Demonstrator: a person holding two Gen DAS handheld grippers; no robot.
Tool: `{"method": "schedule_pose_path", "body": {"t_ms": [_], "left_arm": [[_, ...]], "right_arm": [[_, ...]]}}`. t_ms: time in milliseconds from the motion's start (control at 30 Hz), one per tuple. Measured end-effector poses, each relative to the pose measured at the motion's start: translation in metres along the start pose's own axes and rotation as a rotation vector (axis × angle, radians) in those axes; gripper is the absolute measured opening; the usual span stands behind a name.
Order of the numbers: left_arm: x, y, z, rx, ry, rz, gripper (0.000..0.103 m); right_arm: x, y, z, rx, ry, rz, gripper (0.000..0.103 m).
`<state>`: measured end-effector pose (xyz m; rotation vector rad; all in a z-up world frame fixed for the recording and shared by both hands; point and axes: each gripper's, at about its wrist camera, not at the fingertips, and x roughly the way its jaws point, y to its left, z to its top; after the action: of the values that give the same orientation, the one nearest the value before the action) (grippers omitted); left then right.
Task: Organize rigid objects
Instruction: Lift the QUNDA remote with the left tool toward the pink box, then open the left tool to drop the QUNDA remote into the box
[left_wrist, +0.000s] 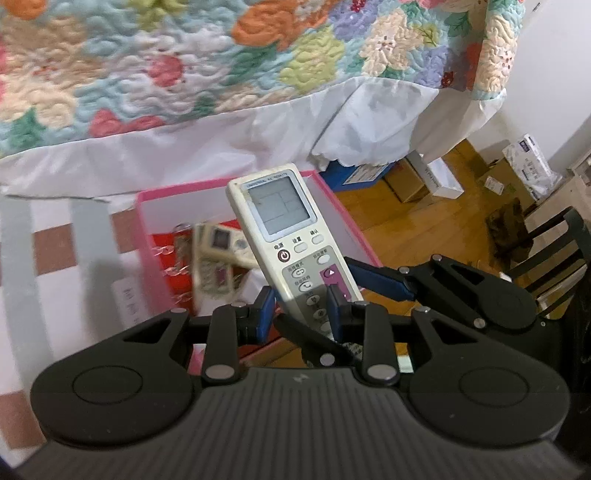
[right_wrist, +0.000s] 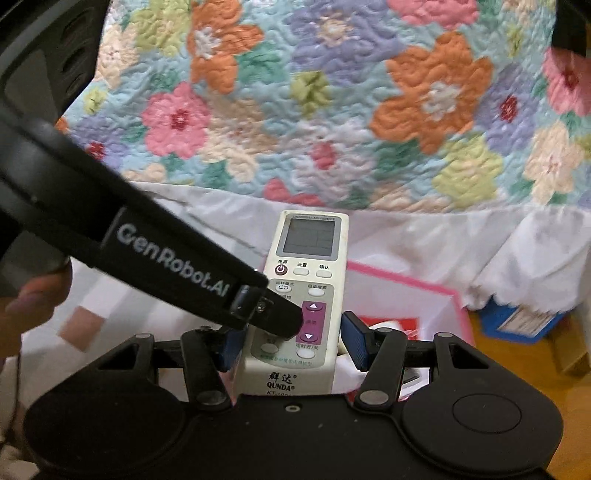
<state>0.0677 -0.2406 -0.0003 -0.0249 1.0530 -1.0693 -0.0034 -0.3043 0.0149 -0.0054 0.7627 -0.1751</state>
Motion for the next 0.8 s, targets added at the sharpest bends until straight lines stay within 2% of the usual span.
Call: {"method": "schedule_pose_path", "body": {"t_ms": [167,367,567,667,800], "left_arm": [[0.046,0.000,0.015,-0.026,0.020,-0.040,0.028],[0.103,-0.001,0.028,-0.024,0.050,-0.044,0.028],[0.157,0.003,0.036,-0.040,0.090,-0.004,0.027],[0.180,0.011,0.036,-0.098,0.120,-0.022,0.028],[0.195,0.017,0.033,-0.140,0.159,0.002,0.027]], "right_arm": [[0.026,-0.033,-0.005,-0.001,0.031,-0.021,0.060],[0.064,-0.071,-0.019,0.053,0.065,-0.029,0.060],[0.104,-0.102,-0.031,0.128,0.146,-0.006,0.060],[0.119,-0.109,-0.039,0.109,0.195,-0.005,0.060],[0.134,-0.116,-0.049,0.134,0.225,0.015,0.059]]}}
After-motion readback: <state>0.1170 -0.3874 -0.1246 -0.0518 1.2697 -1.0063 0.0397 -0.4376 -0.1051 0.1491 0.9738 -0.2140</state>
